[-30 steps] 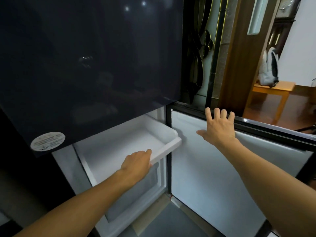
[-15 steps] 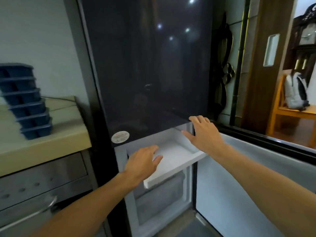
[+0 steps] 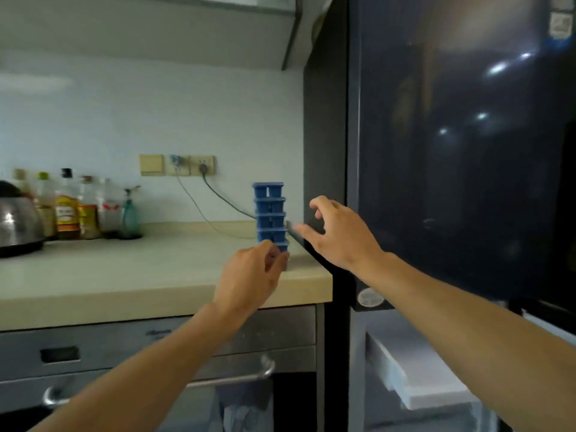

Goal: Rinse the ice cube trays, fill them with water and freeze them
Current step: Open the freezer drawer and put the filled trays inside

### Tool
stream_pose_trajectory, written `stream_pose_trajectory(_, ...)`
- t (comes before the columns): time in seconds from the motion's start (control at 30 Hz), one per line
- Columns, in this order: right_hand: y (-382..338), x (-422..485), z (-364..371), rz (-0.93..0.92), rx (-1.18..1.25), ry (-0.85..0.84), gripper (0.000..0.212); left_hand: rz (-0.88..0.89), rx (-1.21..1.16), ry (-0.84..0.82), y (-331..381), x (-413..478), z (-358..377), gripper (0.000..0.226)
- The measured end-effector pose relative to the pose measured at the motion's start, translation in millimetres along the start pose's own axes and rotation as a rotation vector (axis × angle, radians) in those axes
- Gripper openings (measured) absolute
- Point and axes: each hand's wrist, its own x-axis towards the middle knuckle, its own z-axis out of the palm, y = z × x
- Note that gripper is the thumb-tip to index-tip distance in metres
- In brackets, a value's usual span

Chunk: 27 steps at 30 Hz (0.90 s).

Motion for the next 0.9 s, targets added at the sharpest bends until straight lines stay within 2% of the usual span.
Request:
stream_pose_trajectory(0.17,-41.0,72.5,21.7,0.021,0.065,0.021,0.066,-0.160,0.087,-0.006,-35.4,18.5,-24.2,0.039)
stream_pose_trajectory(0.3,-59.7,122.7,32.1,0.121,-0.089,-0.052,0.077,-0.184,0.151,-0.034,-50.6,18.6,-38.4,0.047)
stream_pose_trajectory(0.37,-65.2,137.6,38.0,0.161,-0.120,-0.104,0.066,-0.176,0.189,-0.047,-55.2,15.4,-45.4,0.048)
stream_pose_trajectory(0.43,-66.4,145.0,45.0,0.171,-0.111,-0.121,0.038,-0.170,0.201,-0.060,-58.4,13.2,-51.1,0.049)
stream_pose_trajectory(0.47,-65.1,145.7,47.8,0.175,-0.095,-0.108,0.032,-0.168,0.202,-0.063,-59.0,12.6,-53.6,0.049)
stream_pose_trajectory(0.67,-45.1,129.3,32.7,0.211,0.102,0.034,0.034,-0.162,0.172,-0.041,-50.9,23.1,-57.7,0.049)
stream_pose_trajectory(0.83,-19.1,88.4,2.6,0.101,0.084,0.111,0.036,-0.118,0.087,0.003,-21.9,59.3,-35.7,0.056)
stream_pose_trajectory(0.9,-9.1,66.9,-8.7,0.072,0.075,0.149,0.032,-0.075,0.122,-0.002,-9.0,77.6,-24.0,0.061)
